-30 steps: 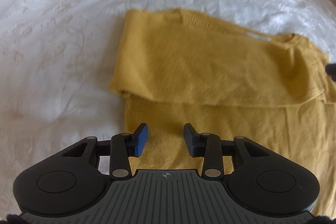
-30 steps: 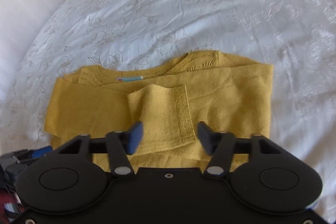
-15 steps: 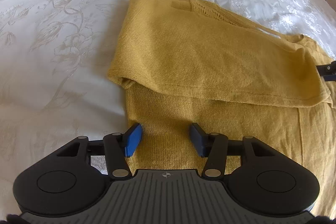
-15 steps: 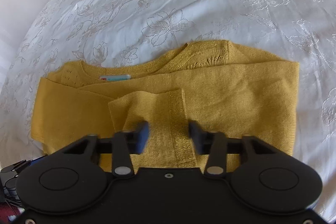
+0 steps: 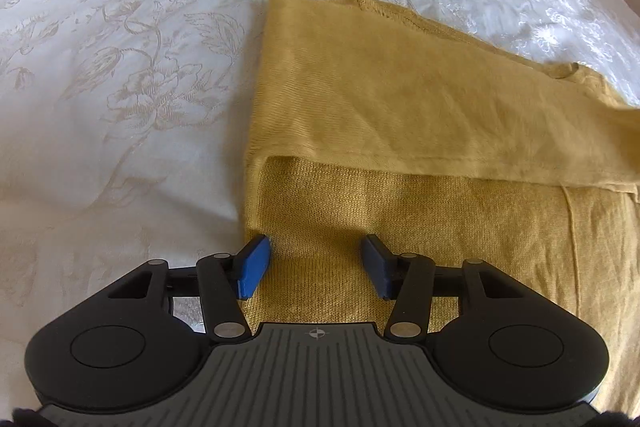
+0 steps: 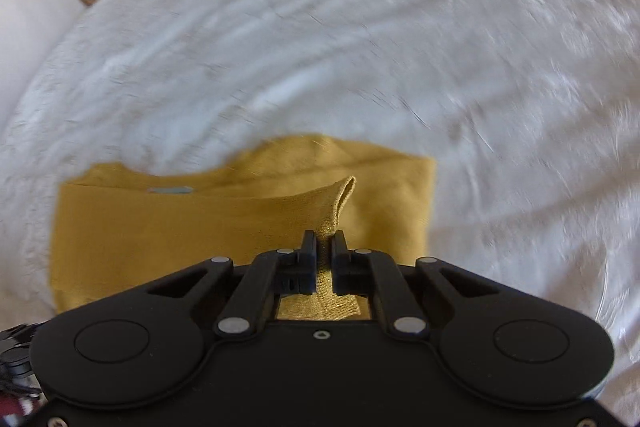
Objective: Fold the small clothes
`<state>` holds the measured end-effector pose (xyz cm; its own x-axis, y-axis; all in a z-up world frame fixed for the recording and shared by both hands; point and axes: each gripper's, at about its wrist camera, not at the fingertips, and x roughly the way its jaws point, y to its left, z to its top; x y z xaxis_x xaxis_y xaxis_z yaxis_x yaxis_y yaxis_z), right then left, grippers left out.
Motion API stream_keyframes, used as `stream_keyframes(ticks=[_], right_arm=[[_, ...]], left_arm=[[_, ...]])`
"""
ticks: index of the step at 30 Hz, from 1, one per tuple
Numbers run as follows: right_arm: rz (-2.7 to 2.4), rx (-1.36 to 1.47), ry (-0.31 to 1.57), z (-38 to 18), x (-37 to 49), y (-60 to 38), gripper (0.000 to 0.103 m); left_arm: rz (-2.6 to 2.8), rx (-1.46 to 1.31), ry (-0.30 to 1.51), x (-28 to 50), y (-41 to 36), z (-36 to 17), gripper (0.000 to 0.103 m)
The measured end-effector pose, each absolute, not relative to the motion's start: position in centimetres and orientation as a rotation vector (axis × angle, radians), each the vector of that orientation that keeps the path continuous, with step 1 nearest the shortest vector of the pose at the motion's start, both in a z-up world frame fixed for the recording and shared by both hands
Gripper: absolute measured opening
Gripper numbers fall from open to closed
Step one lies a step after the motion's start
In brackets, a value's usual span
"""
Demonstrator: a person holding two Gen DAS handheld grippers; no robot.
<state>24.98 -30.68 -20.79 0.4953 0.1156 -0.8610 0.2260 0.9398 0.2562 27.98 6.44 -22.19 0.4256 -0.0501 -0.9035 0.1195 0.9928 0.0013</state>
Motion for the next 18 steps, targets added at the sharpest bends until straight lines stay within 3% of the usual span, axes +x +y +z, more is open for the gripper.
stream_keyframes(ticks=[4,6,10,11,15,18], right_arm=[[-0.063,0.400,1.063,-21.7,24.8,-30.8,0.015],[-0.058,0.384,1.071,-21.9,24.8,-30.4,0.021],[-0.073,0.357,1.092,-22.6,24.6,-30.2,0.022],[-0.084,0.350,1.097,-22.8,24.6,-30.3,0.025],[-0.124,0.336,1.106,-23.5,24.4,-30.6,0.058],[-0.145,0.315,1.118,-24.1,24.3,-31.0,0.061]], left_arm=[[-0.107,0.136,1.122,28.1,5.9,-20.4,0.050],[-0.130,0.159,1.061,27.8,5.5,-18.8,0.050],[-0.175,0.173,0.965,28.9,4.5,-16.6,0.050],[-0.179,0.159,0.950,29.5,4.4,-16.4,0.051],[-0.191,0.084,0.958,32.6,3.9,-17.4,0.052],[-0.181,0.110,1.005,34.6,3.5,-19.2,0.053]])
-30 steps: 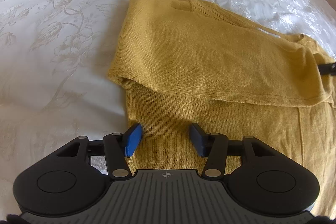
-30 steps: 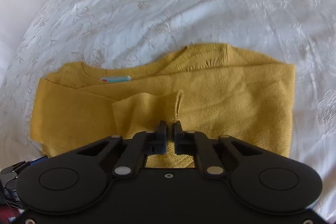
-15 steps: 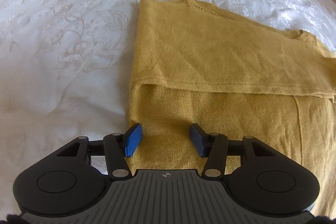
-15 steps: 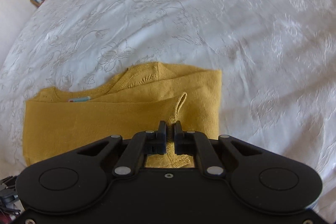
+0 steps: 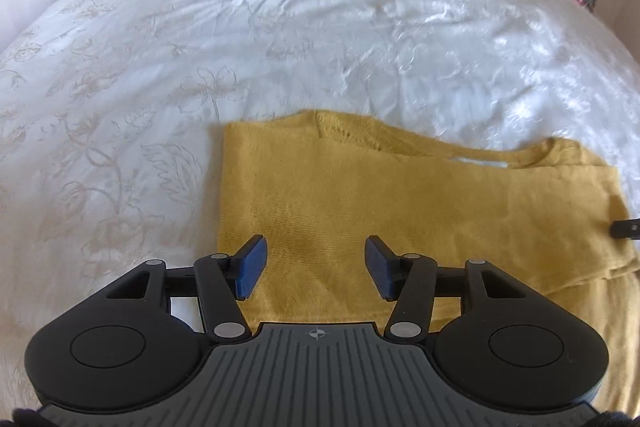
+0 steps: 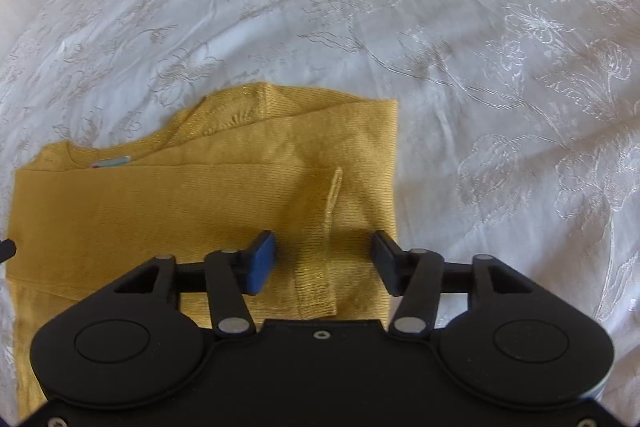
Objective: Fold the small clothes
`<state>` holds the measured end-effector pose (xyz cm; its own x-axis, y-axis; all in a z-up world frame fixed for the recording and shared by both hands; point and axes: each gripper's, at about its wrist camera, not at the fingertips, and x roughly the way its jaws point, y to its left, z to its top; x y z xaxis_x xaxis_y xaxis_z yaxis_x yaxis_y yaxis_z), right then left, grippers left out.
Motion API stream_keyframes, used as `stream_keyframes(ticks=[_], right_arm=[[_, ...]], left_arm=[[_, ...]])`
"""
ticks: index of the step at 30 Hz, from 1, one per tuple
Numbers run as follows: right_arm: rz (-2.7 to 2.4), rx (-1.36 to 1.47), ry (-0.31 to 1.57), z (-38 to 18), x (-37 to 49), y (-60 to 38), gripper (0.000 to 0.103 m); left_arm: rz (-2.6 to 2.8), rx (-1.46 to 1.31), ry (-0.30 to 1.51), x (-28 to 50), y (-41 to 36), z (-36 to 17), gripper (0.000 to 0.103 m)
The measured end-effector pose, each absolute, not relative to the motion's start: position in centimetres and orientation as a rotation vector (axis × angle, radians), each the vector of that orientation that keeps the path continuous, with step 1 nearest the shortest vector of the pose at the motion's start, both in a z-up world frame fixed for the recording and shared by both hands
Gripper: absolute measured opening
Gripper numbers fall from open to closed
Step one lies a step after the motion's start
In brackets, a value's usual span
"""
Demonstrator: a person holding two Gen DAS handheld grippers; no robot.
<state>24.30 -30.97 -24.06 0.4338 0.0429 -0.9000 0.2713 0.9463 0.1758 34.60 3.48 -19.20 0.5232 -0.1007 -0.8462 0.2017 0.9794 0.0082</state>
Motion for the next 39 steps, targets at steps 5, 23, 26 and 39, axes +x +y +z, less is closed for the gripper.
stream_keyframes(ticks=[5,23,26,39], right_arm=[[-0.173,0.324,1.147,-25.4,24.2,-31.8,0.072],[-0.144,0.430,1.113,-23.5,18.9,-32.3,0.099],[-0.122,0.432,1.143,-23.4,16.2,-30.9,0.100],[-0.002,0.439,1.260,-24.3,6.6,-27.6,0.102]], left_arm=[[-0.133,0.173,1.064,35.8,4.2,-22.0,0.065],[-0.180,0.092,1.147,32.2,8.7,-20.3,0.103],[-0.191,0.089,1.161,29.1,9.2,-19.9,0.103],[-0.214,0.087,1.293,18.0,10.7,-21.7,0.103]])
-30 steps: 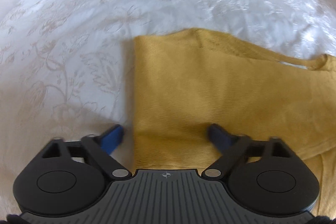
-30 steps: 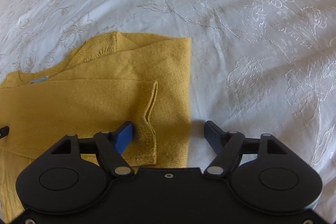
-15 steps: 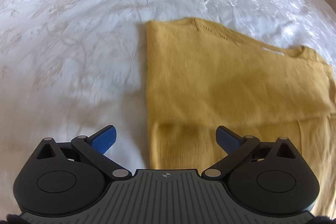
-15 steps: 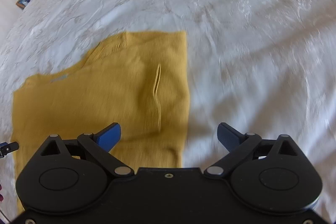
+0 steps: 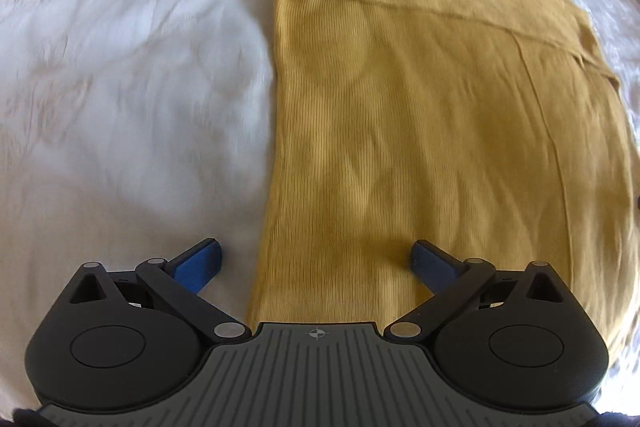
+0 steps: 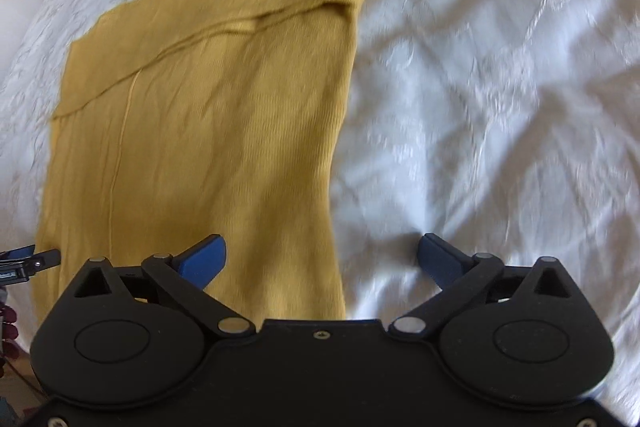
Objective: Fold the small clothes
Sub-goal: 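Move both open grippers to the sweater hem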
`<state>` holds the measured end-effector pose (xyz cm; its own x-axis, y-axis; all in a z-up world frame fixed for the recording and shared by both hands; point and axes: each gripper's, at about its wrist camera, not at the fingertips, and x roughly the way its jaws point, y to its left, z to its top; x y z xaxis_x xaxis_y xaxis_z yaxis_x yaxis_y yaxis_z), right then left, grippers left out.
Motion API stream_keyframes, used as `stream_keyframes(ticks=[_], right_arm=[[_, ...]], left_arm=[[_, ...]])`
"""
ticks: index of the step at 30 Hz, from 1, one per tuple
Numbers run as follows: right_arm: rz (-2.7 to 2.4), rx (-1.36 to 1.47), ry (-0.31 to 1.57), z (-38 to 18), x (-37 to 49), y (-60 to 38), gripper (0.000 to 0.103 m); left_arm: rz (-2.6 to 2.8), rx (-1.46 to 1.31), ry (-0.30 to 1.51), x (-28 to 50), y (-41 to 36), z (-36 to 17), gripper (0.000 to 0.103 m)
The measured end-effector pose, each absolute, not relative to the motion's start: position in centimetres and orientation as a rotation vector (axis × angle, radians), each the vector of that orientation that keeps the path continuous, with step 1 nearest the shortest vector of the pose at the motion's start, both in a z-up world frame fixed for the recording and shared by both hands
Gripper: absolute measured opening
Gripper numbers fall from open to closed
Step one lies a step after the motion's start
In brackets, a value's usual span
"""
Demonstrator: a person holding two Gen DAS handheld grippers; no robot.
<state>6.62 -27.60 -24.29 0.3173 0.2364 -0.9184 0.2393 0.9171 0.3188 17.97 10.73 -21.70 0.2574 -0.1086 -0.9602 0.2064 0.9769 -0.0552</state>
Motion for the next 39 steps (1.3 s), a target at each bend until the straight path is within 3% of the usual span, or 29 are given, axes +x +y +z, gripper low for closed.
stream_keyframes(ticks=[11,25,39], right_arm=[[0.176,0.377,1.344,-25.9,1.8,-25.6,0.103],[0.158,0.397,1.302,-26.5,-3.7,-24.6,0.103],[0.038,0.388,1.290,-27.0,-3.4,-21.7,0.103]], left_arm=[[-0.163,0.050,1.303,13.9,10.9,-22.6,0.103],[-0.242,0.056,1.292,10.2,11.6,-23.4,0.103],[-0.398,0.135,1.227,5.0,14.0,-24.6,0.103]])
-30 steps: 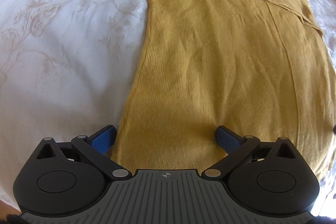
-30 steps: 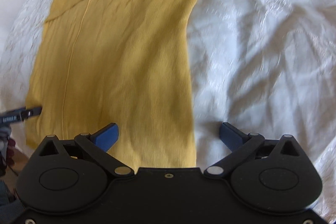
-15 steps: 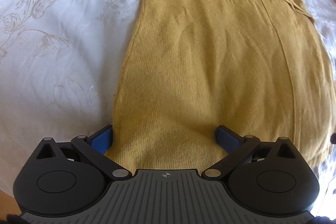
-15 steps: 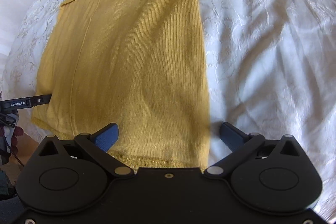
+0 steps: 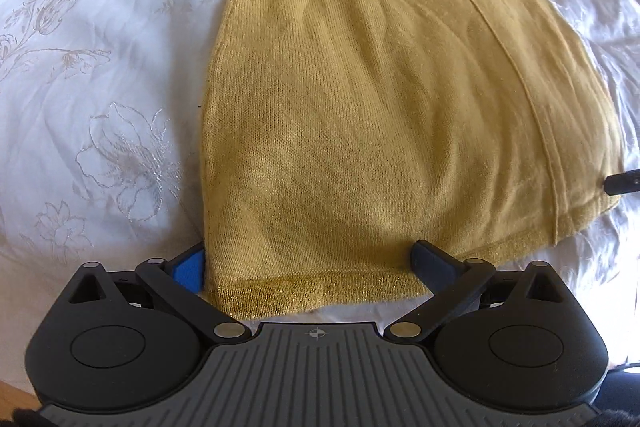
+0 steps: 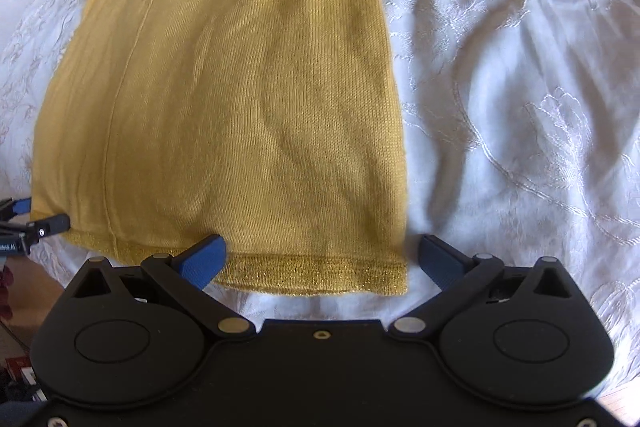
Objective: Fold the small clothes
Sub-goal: 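Move both open grippers to the sweater hem, then grasp the hem with the left gripper while the right gripper grasps the hem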
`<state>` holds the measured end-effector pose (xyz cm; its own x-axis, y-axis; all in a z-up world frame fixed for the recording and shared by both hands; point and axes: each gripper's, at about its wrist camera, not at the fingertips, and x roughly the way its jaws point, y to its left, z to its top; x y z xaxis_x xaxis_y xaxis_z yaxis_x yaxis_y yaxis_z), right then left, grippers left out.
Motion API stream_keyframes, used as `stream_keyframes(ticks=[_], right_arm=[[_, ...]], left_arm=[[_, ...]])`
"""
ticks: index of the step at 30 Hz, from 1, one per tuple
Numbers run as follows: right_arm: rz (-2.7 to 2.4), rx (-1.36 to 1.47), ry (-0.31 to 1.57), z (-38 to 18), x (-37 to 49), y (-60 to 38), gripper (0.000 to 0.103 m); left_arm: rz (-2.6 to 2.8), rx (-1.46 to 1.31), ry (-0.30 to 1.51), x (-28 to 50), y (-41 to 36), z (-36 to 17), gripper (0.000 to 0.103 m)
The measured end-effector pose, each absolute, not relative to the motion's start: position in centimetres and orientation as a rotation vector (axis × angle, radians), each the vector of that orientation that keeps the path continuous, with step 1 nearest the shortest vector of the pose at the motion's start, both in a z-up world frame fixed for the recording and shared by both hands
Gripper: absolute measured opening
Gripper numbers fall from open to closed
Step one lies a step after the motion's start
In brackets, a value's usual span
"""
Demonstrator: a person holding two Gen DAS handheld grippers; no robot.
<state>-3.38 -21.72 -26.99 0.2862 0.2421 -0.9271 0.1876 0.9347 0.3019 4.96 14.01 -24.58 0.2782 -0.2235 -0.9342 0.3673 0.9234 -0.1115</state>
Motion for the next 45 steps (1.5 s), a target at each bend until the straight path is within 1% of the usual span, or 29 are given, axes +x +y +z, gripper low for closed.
stream_keyframes(ticks=[8,14,16,19,20,21,23,24,25,26,27,28,29,30,32,39,45], right_arm=[[0.014,0.430,1.214,-25.3,-3.5,-22.9,0.103],[0.037,0.457,1.183,-25.4,-4.7,-24.5,0.103],[0.054,0.463,1.202,-25.8,-4.7,-25.0,0.102],[0.069,0.445,1.223,-26.3,-4.7,-25.5,0.101],[0.060,0.433,1.231,-26.2,-4.8,-25.4,0.097],[0.046,0.415,1.240,-26.1,-4.7,-25.1,0.094],[0.050,0.402,1.259,-26.2,-4.6,-24.9,0.092],[0.065,0.410,1.260,-26.2,-4.7,-24.9,0.086],[0.084,0.425,1.259,-26.0,-4.8,-24.8,0.080],[0.095,0.432,1.258,-25.9,-4.8,-24.9,0.064],[0.107,0.443,1.255,-25.7,-4.7,-24.9,0.047],[0.126,0.466,1.259,-25.6,-4.7,-25.3,0.035],[0.153,0.501,1.265,-25.5,-4.7,-25.7,0.013],[0.177,0.535,1.257,-25.2,-4.7,-26.1,0.015],[0.224,0.571,1.224,-24.0,-4.6,-26.7,0.014],[0.302,0.660,1.045,-18.9,-2.7,-29.3,0.014],[0.280,0.740,0.900,-16.9,1.8,-30.8,0.014]], left_arm=[[-0.394,0.040,1.214,6.1,16.8,-23.7,0.102],[-0.365,0.053,1.204,6.0,16.8,-23.5,0.102],[-0.348,0.067,1.205,6.0,16.2,-23.5,0.098],[-0.330,0.065,1.210,6.0,15.9,-23.4,0.086],[-0.324,0.058,1.209,6.0,16.1,-23.2,0.077],[-0.317,0.050,1.205,5.9,16.4,-23.0,0.065],[-0.314,0.041,1.206,5.6,16.9,-22.8,0.053],[-0.318,0.036,1.208,5.5,17.1,-22.8,0.048],[-0.319,0.036,1.208,5.4,17.3,-22.7,0.046],[-0.320,0.035,1.208,5.3,17.4,-22.6,0.040],[-0.323,0.033,1.209,5.1,17.6,-22.4,0.028],[-0.328,0.031,1.213,5.1,17.5,-22.3,0.020],[-0.325,0.034,1.216,5.1,17.1,-22.1,0.013],[-0.317,0.038,1.212,5.2,16.8,-21.8,0.010],[-0.313,0.011,1.201,5.2,16.7,-21.0,0.008],[-0.284,-0.158,1.087,7.5,17.1,-15.5,0.008],[-0.236,-0.235,0.950,12.4,15.7,-11.5,0.008]])
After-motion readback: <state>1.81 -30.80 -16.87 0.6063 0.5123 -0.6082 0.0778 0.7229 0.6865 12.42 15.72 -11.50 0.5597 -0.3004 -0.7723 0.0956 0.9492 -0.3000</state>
